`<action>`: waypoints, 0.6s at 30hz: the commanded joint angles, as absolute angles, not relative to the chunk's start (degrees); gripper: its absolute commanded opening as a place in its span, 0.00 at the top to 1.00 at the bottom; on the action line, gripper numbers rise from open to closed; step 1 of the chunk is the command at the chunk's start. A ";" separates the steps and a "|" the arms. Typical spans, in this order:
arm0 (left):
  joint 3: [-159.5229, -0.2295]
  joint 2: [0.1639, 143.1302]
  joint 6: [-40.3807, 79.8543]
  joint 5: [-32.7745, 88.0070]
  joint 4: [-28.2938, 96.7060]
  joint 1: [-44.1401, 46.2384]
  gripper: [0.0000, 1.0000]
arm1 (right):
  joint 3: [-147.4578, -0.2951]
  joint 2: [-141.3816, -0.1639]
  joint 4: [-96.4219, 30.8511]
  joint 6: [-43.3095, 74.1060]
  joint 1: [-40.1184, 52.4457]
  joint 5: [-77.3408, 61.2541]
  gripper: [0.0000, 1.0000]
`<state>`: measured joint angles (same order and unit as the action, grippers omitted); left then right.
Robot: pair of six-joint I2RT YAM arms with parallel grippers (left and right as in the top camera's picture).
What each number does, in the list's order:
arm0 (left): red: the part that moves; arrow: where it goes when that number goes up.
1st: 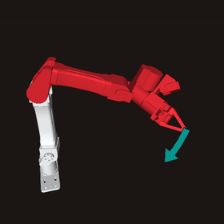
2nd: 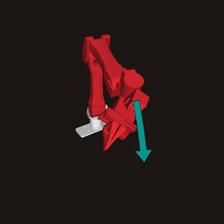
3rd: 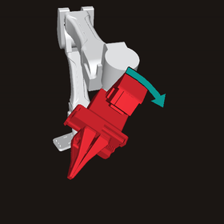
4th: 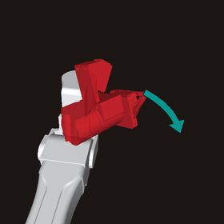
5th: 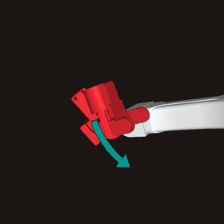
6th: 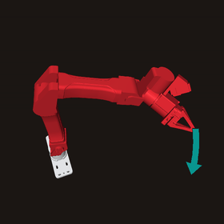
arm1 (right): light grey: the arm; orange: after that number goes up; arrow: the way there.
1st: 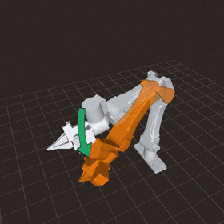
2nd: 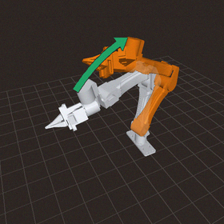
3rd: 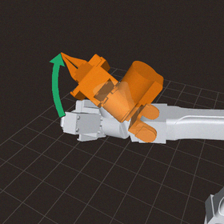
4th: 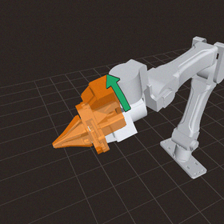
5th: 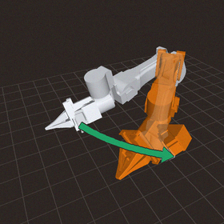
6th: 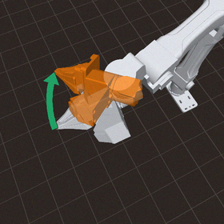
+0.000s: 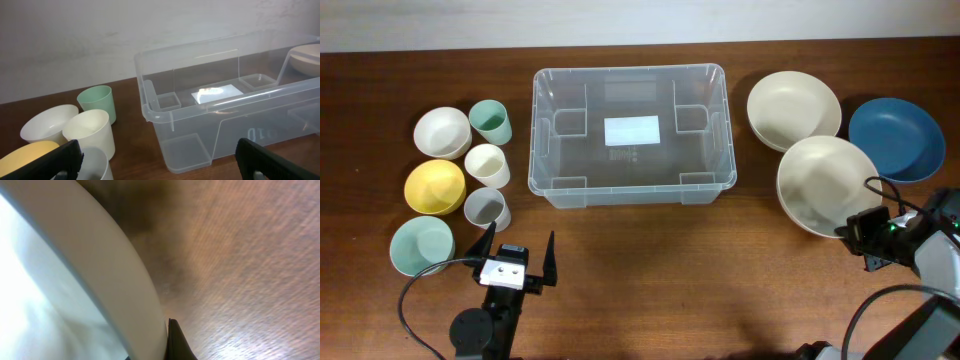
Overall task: Pack container
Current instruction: 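Close the right gripper on the front cream bowl's rim, then lift the cream bowl with the right gripper over the bin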
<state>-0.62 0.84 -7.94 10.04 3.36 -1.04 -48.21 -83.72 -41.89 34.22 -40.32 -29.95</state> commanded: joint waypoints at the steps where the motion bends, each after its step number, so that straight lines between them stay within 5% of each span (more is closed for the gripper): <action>1: -0.54 0.34 -8.69 9.63 3.75 -0.80 0.00 | -51.13 -80.18 -41.34 33.23 -40.51 -33.63 0.96; 10: -0.54 0.34 -8.69 9.63 3.77 -0.80 0.00 | -62.57 -75.44 -41.76 35.46 -36.91 -33.87 0.96; 18: -0.54 0.34 -8.69 9.63 3.77 -0.80 0.00 | -68.71 -75.37 -31.64 44.84 -14.70 -27.18 0.96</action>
